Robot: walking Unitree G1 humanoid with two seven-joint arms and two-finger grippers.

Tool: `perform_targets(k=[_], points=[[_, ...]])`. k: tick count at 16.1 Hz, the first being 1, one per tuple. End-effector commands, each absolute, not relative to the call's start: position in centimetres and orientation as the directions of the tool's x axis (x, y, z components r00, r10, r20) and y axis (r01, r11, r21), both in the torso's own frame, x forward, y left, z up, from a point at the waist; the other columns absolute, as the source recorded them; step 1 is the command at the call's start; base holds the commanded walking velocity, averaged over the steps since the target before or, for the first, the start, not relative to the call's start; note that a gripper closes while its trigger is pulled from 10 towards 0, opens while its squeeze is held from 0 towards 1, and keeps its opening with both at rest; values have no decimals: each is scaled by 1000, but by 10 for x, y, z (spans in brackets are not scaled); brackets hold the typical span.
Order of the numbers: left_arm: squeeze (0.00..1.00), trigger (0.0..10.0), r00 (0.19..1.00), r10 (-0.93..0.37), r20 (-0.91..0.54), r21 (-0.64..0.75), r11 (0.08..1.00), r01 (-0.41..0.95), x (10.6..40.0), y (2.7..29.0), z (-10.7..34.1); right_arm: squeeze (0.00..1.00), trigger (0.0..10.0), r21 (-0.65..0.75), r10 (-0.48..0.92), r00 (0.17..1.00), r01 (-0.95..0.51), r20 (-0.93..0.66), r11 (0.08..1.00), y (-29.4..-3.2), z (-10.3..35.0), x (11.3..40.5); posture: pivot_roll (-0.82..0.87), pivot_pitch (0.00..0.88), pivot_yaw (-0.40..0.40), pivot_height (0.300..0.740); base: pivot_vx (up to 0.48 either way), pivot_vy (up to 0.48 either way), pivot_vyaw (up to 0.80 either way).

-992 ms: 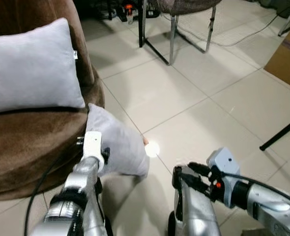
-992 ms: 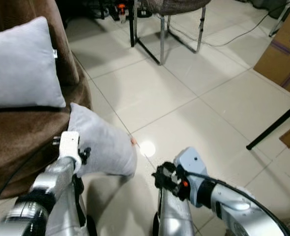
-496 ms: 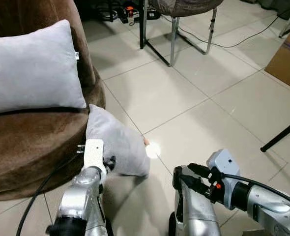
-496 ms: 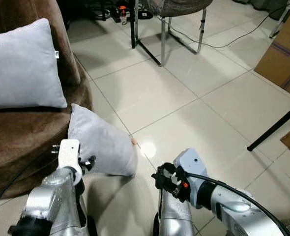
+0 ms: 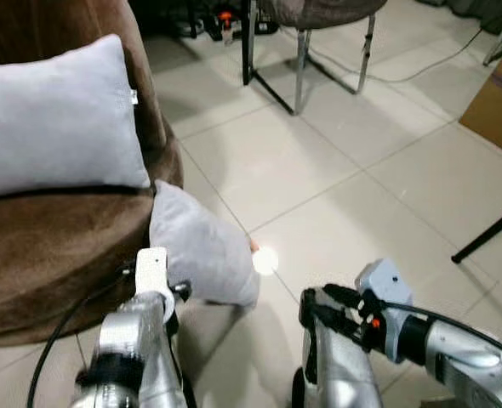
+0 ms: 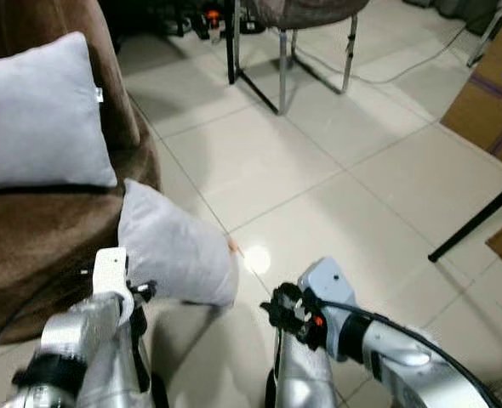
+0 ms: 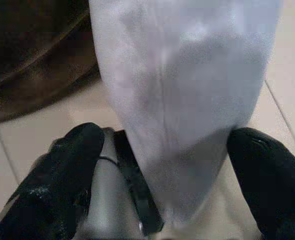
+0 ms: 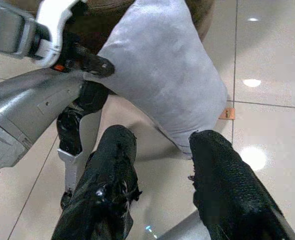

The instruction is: Move the pillow to the sofa from floor

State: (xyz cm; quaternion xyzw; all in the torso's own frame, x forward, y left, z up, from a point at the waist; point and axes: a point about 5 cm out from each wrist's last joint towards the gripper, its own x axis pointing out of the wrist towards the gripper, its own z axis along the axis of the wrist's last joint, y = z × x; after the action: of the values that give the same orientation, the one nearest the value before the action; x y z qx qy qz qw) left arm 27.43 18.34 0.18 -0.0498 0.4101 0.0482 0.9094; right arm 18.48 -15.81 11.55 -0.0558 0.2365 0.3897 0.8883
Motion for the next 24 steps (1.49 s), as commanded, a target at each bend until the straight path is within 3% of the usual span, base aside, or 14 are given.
perform_targets(k=[1,2,3,7,10,13,14,15,16,17,24], points=[[537,10000,644,3,-765,-92,989,-114,274,182,-6,0,10000,90,669,575,-723,-472,685,-158,115,184,-232,85,-8,485,0,0,0],[341,10000,633,-24,-774,-102,991,-87,276,179,-8,0,10000,90,671,570,-727,-473,681,-158,115,184,-236,89,-13,485,0,0,0],[0,10000,622,-36,-783,-104,992,-74,280,177,-10,0,10000,89,675,564,-733,-476,675,-157,115,184,-244,99,-17,485,0,0,0],[0,10000,612,-58,-788,-112,993,-49,288,172,-11,0,10000,91,681,558,-739,-475,668,-155,116,182,-250,99,-17,485,0,0,0],[0,10000,592,-16,-806,-44,998,-34,280,176,-21,0,10000,98,684,555,-739,-474,667,-153,117,180,-261,116,-24,485,0,0,0],[0,10000,627,-27,-779,-49,999,-17,282,176,-21,0,10000,104,690,545,-744,-476,660,-154,118,177,-263,117,-33,485,0,0,0],[0,7294,633,-26,-773,-49,999,-18,283,176,-21,0,10000,105,696,539,-751,-475,653,-154,118,177,-264,115,-35,485,0,0,0],[0,2863,639,-17,-769,-38,999,-19,284,177,-20,0,10000,109,711,520,-766,-473,633,-153,119,176,-268,115,-35,485,0,0,0],[0,2863,640,-12,-768,-32,999,-19,284,177,-20,0,10000,113,719,510,-774,-472,623,-153,119,175,-268,115,-35,485,0,0,0],[0,0,640,-6,-768,-25,999,-20,284,179,-20,0,10000,115,730,491,-788,-475,605,-152,119,175,-270,116,-36,485,0,0,0],[0,0,647,0,-763,-6,1000,-8,283,180,-21,0,10000,89,704,441,-811,-557,578,-154,109,175,-265,110,-41,485,0,0,0]])
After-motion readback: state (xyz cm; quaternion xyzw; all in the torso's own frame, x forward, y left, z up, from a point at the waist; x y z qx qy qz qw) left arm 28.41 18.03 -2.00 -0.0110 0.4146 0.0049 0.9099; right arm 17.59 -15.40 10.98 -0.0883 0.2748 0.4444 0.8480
